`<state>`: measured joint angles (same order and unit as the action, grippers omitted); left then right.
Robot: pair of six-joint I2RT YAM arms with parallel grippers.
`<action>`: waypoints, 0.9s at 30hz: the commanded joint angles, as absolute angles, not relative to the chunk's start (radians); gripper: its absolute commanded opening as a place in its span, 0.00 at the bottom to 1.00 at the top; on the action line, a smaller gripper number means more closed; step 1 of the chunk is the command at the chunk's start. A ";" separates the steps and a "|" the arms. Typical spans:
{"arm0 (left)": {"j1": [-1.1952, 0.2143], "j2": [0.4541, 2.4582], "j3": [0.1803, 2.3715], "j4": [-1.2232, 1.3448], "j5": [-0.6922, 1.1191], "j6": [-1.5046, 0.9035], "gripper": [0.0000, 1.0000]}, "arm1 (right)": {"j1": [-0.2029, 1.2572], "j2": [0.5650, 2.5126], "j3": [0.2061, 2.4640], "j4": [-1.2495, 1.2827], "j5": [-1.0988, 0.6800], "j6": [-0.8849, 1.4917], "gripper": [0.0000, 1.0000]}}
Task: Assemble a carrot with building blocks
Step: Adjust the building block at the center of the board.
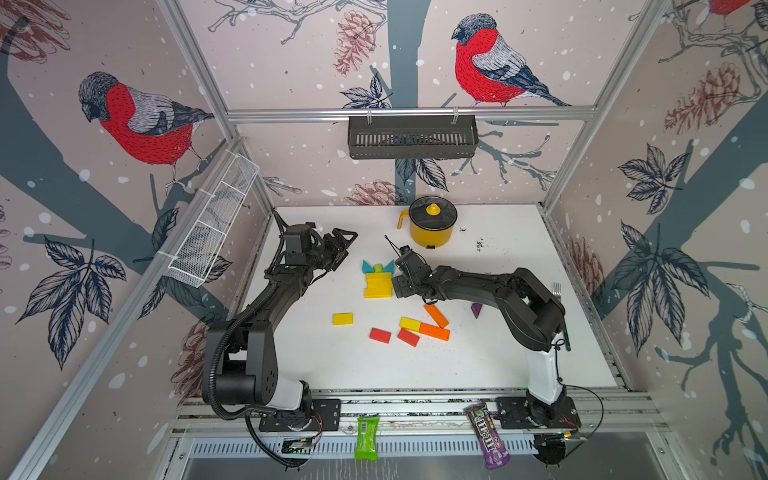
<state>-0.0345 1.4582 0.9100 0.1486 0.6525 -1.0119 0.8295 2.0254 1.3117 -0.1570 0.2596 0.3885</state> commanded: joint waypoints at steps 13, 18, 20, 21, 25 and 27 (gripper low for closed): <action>-0.034 1.460 0.919 0.163 0.662 -0.999 0.84 | 0.830 2.062 1.342 -0.147 0.236 0.373 0.92; -0.034 1.459 0.920 0.164 0.661 -0.997 0.84 | 0.834 2.072 1.355 -0.153 0.233 0.372 0.92; -0.034 1.460 0.920 0.165 0.663 -0.997 0.83 | 0.834 2.072 1.356 -0.150 0.231 0.371 0.92; -0.034 1.462 0.921 0.164 0.665 -0.997 0.84 | 0.834 2.073 1.358 -0.152 0.235 0.373 0.92; -0.034 1.462 0.921 0.163 0.664 -0.997 0.83 | 0.834 2.074 1.359 -0.154 0.236 0.368 0.92; -0.034 1.462 0.922 0.164 0.664 -0.996 0.84 | 0.833 2.074 1.361 -0.159 0.244 0.369 0.92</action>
<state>-0.0345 1.4605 0.9131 0.1482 0.6525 -1.0019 0.8322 2.0712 1.3537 -0.1566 0.2379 0.3809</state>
